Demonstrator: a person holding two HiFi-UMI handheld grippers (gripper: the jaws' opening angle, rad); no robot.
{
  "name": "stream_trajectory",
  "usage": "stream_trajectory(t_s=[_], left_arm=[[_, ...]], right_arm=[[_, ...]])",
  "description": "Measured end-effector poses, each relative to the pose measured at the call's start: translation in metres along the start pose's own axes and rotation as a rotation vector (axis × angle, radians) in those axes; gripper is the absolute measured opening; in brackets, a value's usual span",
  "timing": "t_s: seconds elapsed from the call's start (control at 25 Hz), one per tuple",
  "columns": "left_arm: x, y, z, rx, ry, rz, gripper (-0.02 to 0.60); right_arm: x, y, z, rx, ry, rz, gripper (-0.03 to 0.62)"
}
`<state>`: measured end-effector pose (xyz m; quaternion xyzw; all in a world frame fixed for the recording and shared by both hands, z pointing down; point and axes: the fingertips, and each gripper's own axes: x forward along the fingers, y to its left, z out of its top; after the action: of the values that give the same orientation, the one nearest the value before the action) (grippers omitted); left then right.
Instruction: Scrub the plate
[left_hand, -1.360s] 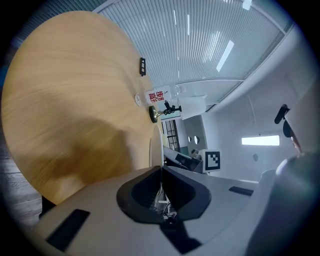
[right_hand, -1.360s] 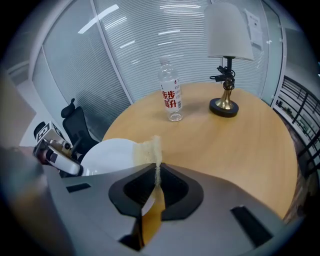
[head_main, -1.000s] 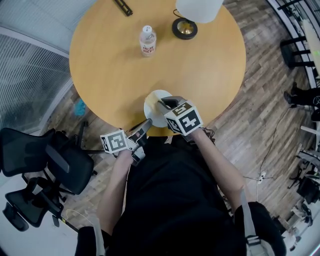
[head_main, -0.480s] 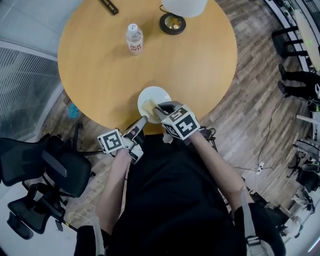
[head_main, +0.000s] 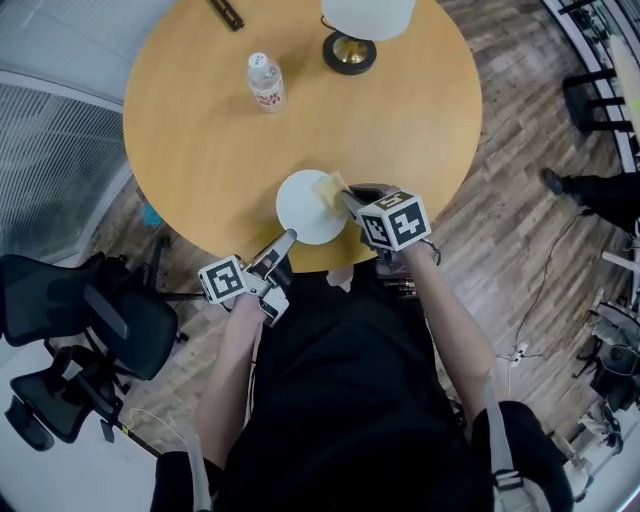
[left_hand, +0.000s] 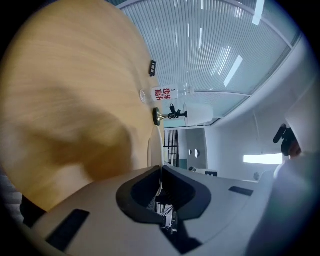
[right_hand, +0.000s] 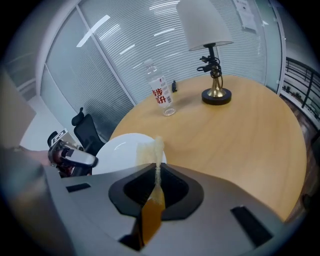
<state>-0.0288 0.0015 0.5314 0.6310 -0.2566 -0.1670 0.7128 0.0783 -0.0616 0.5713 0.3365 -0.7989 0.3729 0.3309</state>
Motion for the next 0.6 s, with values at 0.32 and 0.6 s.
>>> stream_trajectory(t_s=[0.32,0.6], left_arm=[[0.024,0.008,-0.006,-0.058,-0.157,0.028,0.025],[0.058,0.021,-0.008,-0.088,-0.264,0.068,0.025]], right_arm=[[-0.050,-0.038,0.008,0.040,-0.078,0.047,0.031],[-0.113,-0.084,0.004,0.115,-0.166,0.040,0.031]])
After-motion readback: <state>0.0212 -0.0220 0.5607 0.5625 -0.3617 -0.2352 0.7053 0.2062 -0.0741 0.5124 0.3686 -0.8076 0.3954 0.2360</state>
